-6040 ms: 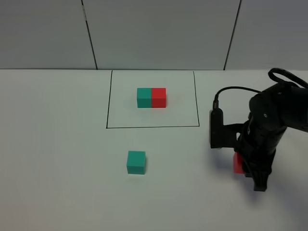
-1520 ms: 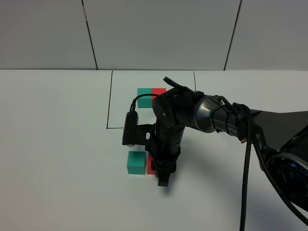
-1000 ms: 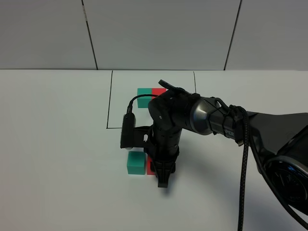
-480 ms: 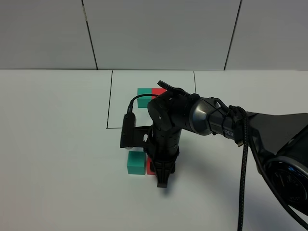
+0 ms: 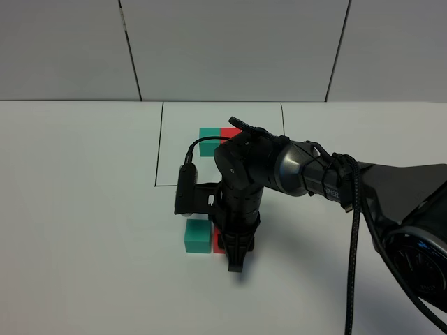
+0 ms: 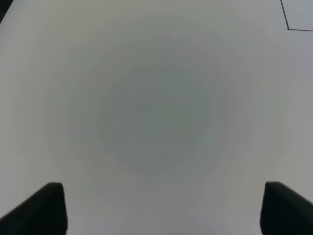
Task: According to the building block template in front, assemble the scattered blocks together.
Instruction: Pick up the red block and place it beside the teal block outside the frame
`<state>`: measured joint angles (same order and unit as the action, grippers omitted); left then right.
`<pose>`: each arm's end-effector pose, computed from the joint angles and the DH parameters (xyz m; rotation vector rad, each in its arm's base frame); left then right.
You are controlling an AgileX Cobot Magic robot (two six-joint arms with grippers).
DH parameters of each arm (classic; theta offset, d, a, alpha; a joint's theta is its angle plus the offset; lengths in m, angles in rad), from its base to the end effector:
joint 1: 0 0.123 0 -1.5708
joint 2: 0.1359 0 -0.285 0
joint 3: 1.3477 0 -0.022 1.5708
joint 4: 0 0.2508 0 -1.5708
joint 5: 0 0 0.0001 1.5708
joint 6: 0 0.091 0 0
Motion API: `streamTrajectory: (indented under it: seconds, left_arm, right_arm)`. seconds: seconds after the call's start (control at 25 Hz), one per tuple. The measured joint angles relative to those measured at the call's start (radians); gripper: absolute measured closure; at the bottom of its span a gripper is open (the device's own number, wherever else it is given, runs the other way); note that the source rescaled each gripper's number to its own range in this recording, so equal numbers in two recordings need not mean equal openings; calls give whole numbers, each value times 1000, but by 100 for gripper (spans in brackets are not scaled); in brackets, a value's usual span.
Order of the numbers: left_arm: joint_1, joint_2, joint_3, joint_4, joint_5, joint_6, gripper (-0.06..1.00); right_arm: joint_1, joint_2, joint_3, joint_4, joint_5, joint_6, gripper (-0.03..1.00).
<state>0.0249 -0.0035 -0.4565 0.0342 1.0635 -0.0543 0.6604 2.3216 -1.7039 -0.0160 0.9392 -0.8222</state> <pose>-0.0008 0.0027 0.2649 -0.0834 2.0850 0.0234 0.3620 0.2797 0.1047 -2.0638 2.2345 -0.0327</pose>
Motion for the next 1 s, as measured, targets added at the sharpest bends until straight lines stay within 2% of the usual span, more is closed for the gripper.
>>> streamTrajectory:
  seconds: [1.0]
  left_arm:
    - [0,0,0,0,0,0,3]
  right_arm:
    - [8,0,0,-1,-10,-3,55]
